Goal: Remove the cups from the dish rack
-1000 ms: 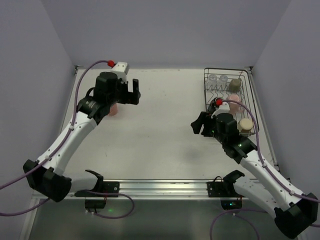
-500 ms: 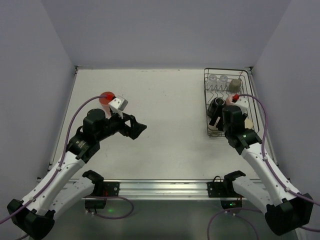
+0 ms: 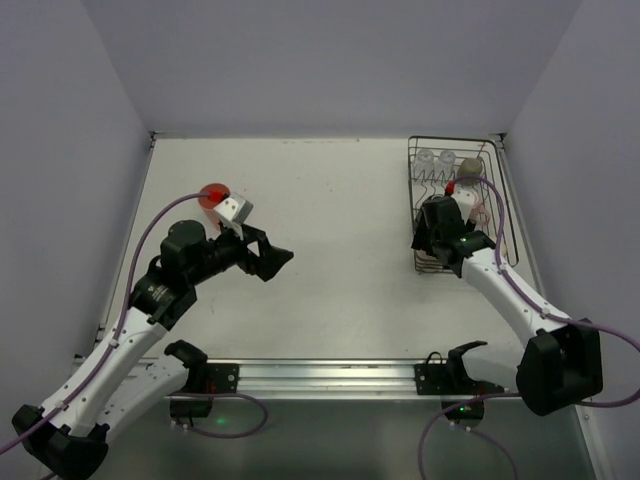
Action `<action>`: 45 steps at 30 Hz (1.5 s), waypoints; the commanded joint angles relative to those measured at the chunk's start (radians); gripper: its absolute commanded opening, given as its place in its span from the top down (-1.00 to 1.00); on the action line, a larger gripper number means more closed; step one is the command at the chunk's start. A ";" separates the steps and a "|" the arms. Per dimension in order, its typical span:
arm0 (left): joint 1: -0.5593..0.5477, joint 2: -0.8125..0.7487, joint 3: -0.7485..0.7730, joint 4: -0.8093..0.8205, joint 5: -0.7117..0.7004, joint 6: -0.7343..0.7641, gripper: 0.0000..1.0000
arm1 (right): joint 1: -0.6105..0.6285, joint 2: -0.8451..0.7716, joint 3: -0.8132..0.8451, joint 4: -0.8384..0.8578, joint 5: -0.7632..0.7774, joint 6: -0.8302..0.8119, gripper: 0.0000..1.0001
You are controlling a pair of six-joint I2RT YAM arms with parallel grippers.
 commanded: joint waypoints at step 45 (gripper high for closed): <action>-0.150 0.364 -0.170 1.032 0.267 -0.669 0.37 | 0.187 -0.342 -0.383 1.060 -1.045 0.447 0.21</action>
